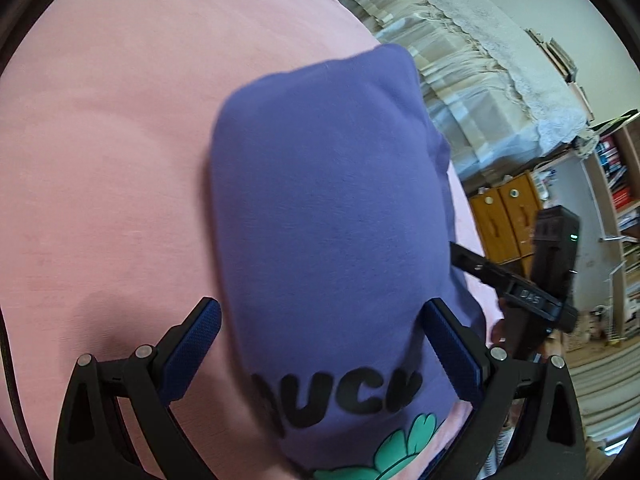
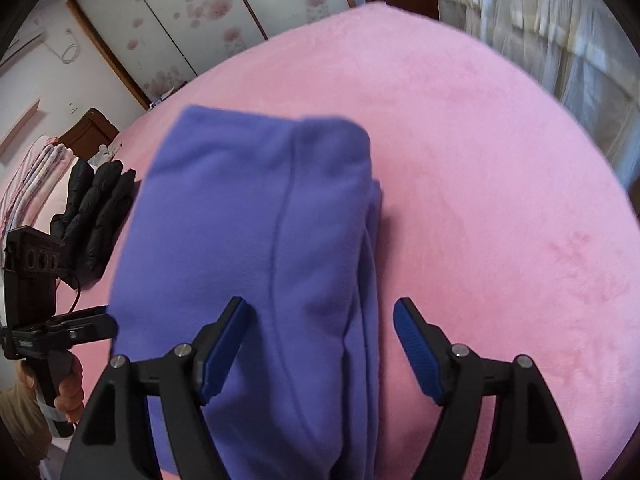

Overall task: Fold large clothes
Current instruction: 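Close both tools on the folded purple bundle, then lift the bundle with both tools and carry it onto the black jacket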

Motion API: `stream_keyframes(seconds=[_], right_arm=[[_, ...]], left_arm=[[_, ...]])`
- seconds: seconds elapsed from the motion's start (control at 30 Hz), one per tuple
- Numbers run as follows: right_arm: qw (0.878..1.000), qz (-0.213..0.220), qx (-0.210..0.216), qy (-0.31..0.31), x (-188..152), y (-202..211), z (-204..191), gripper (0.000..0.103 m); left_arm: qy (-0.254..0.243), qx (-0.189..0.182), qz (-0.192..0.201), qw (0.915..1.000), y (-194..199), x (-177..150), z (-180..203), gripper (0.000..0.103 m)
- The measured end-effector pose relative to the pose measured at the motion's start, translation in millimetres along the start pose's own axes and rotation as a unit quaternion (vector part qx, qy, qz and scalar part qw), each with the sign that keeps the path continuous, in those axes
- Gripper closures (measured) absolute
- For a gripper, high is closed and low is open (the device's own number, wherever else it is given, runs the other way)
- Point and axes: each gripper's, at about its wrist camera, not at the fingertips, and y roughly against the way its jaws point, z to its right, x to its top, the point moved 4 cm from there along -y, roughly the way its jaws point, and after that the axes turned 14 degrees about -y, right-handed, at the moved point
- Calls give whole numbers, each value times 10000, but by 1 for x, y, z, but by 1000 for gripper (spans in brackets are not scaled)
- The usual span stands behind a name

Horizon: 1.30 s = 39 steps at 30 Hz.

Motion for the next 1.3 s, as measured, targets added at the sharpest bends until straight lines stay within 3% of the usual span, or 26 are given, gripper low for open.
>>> stream_keyframes(seconds=[0.4, 0.67, 0.77, 0.97, 1.03, 1.1, 1.17, 1.3], right_arm=[[9847, -1213, 1056, -664, 2, -41, 37, 9], [9837, -1281, 1188, -417, -4, -41, 36, 7], [9791, -1433, 1410, -291, -7, -44, 24, 7], [9798, -1421, 1377, -273, -11, -49, 23, 7], [9815, -1359, 1335, -205, -15, -48, 21, 14], [9791, -1370, 1494, -193, -16, -46, 17, 34], [9817, -1256, 1425, -137, -19, -43, 15, 38], [9847, -1008, 1411, -173, -23, -33, 14, 49]], left_arm=[[182, -353, 115, 9991, -32, -16, -14, 0], [630, -901, -131, 9939, -43, -25, -24, 0], [593, -953, -138, 9936, -47, -25, -24, 0], [662, -902, -230, 9935, -52, -20, -22, 0], [743, -841, -272, 9933, -52, -20, -21, 0], [901, -912, -357, 9911, -57, -19, -20, 0], [995, -928, -332, 9901, -59, -18, -20, 0], [641, -541, -179, 9963, -54, -14, -3, 3]])
